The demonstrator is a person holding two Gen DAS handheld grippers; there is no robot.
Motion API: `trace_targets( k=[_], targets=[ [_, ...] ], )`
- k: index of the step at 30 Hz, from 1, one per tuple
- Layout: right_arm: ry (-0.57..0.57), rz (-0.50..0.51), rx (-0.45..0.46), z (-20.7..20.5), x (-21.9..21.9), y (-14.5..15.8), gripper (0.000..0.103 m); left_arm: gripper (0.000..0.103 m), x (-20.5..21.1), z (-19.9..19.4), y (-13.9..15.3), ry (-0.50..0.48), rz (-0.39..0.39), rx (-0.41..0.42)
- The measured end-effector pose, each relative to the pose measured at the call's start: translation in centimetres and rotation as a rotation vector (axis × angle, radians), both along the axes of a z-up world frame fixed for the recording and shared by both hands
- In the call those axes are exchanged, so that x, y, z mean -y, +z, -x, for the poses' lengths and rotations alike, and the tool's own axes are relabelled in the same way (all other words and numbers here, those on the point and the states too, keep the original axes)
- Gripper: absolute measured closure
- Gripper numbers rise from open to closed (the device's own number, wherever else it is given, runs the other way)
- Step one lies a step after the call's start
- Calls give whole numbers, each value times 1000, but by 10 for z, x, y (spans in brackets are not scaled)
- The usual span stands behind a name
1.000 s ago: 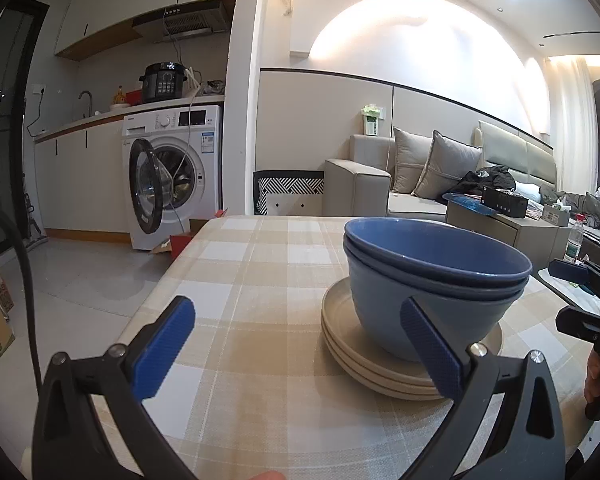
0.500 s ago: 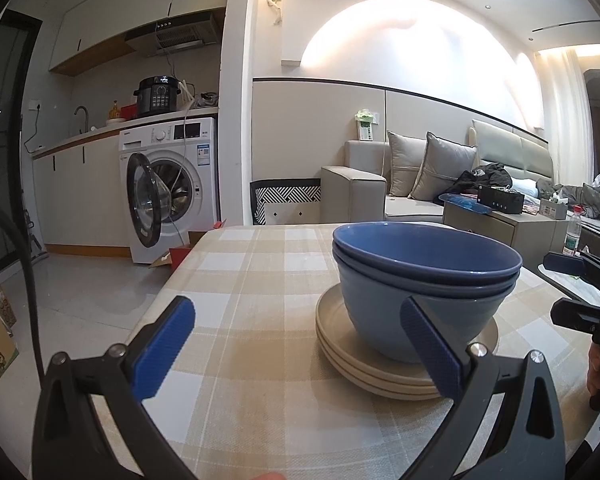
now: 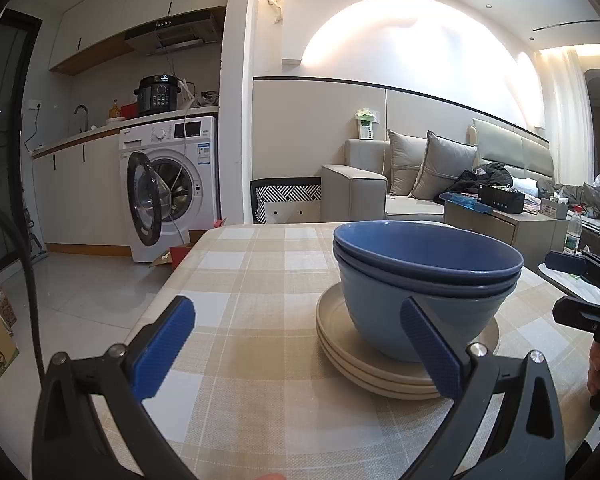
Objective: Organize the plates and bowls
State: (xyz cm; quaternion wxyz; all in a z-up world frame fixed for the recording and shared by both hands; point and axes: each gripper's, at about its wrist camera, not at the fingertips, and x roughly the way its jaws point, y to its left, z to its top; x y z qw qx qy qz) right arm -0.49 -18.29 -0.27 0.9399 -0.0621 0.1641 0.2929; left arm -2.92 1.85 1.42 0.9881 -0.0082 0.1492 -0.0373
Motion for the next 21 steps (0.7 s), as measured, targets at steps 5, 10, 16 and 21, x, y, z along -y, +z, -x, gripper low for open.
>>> trace_targets(
  k=[5,10,16,21],
  targets=[
    [-4,-4,3,1,1,0,0,0,0,0,0,0,-1,0],
    [-6,-7,6,1,3,1,0,0,0,0,0,2,-1,1],
    [-6,-7,6,0,3,1,0,0,0,0,0,3,-1,2],
    [-7,-7,7,1,3,0,0,0,0,1,0,3,-1,3]
  ],
)
